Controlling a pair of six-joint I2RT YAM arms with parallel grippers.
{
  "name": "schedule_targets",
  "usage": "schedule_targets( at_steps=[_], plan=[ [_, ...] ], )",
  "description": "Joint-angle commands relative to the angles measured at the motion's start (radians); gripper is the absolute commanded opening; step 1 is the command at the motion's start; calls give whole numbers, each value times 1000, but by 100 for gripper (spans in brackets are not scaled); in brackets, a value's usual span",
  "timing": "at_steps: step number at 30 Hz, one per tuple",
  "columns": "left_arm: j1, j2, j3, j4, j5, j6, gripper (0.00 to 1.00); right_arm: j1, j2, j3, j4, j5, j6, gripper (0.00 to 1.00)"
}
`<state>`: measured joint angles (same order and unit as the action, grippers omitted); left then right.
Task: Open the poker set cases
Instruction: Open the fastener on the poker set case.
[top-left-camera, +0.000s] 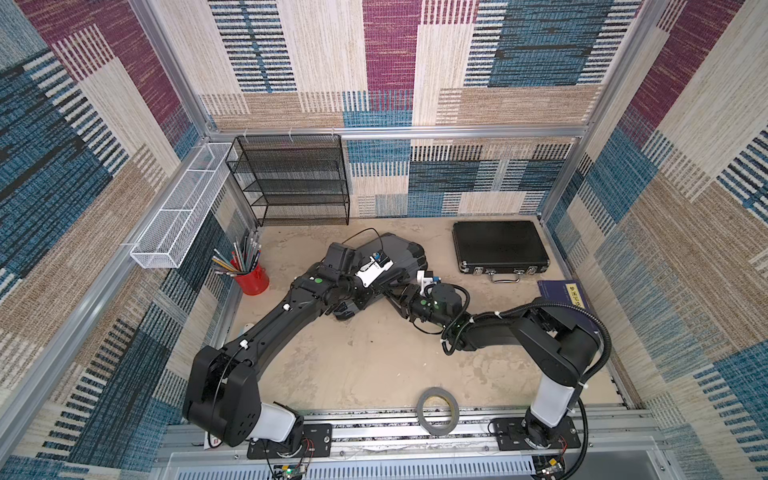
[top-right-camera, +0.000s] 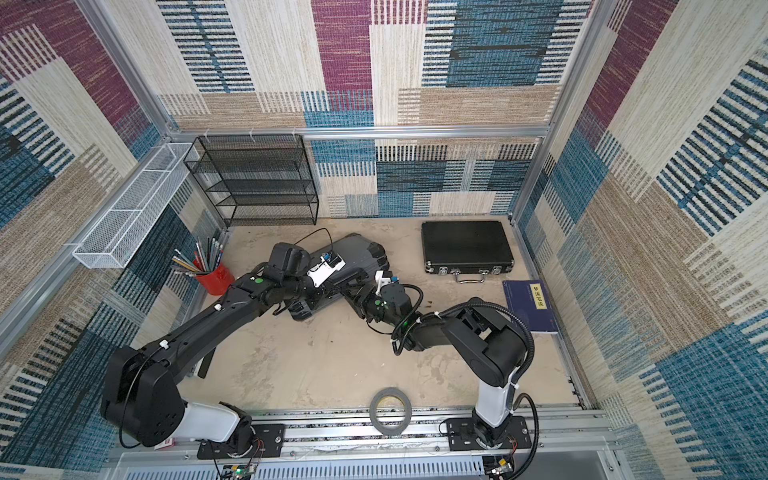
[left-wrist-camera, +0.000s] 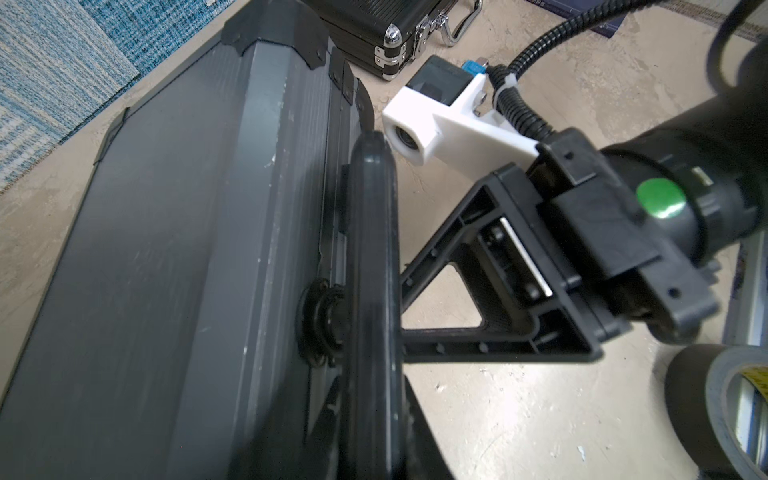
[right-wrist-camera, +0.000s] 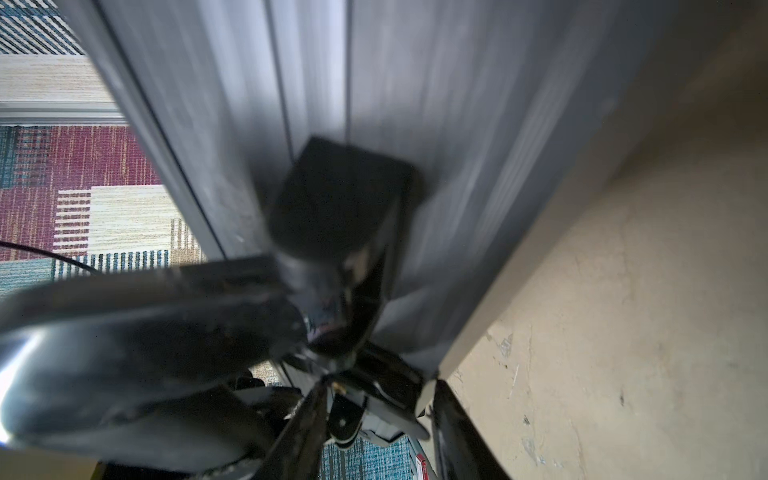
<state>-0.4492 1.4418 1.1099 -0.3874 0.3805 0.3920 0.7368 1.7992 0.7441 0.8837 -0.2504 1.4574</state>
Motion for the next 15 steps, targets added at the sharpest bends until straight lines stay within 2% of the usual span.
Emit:
schedule_targets(
  at_steps=[1,11,15],
  plan=[
    [-5,-2,5,146,125,0,0,0,-12,11,2,31,1,39],
    [-11,-2,1,141,126,4,0,-2,-11,29,-55,46,12,26],
    [-12,1,-2,141,123,6,0,-2,-18,40,-77,55,11,25]
  ],
)
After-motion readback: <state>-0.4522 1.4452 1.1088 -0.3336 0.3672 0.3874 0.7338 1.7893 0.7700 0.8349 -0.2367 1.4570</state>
